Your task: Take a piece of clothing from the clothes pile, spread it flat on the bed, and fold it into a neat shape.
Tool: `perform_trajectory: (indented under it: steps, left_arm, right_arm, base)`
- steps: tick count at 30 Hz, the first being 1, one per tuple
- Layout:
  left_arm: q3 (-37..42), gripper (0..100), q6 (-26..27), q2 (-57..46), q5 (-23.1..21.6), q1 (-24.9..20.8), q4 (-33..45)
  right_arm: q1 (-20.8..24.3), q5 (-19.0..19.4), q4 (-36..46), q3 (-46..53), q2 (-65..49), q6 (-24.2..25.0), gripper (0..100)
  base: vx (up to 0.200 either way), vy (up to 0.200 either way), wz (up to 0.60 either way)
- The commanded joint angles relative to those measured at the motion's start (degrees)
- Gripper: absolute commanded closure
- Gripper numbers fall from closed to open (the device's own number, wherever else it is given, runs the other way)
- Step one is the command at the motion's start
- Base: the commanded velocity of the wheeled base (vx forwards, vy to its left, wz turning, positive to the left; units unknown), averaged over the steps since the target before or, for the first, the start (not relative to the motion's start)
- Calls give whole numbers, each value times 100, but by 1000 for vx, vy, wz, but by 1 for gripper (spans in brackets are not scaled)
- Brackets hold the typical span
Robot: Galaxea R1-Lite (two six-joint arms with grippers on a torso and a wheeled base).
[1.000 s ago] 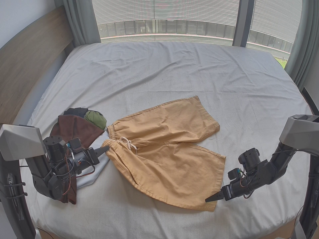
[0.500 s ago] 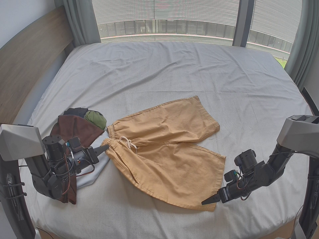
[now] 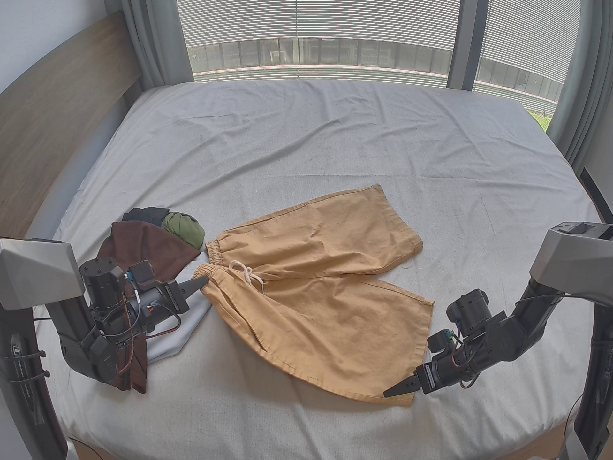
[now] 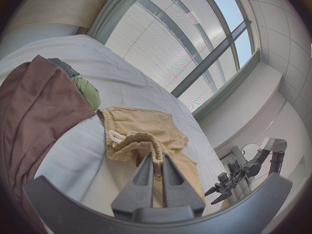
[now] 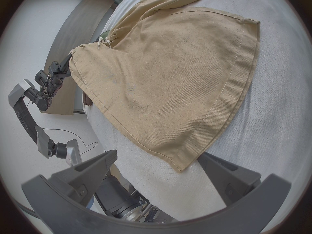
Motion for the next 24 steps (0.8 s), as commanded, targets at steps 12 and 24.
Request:
perform_trajectory:
  steps: [12, 24]
  left_arm:
    - [-1, 100, -3, -23, -1, 17, -3]
    - [-44, 100, -3, -5, -1, 17, -3]
  right_arm:
    - [67, -65, -4, 2, -14, 105, 100]
    - [-215, 172, -136, 336, -383, 78, 100]
  base:
    - [0, 0, 0]
    - [0, 0, 0]
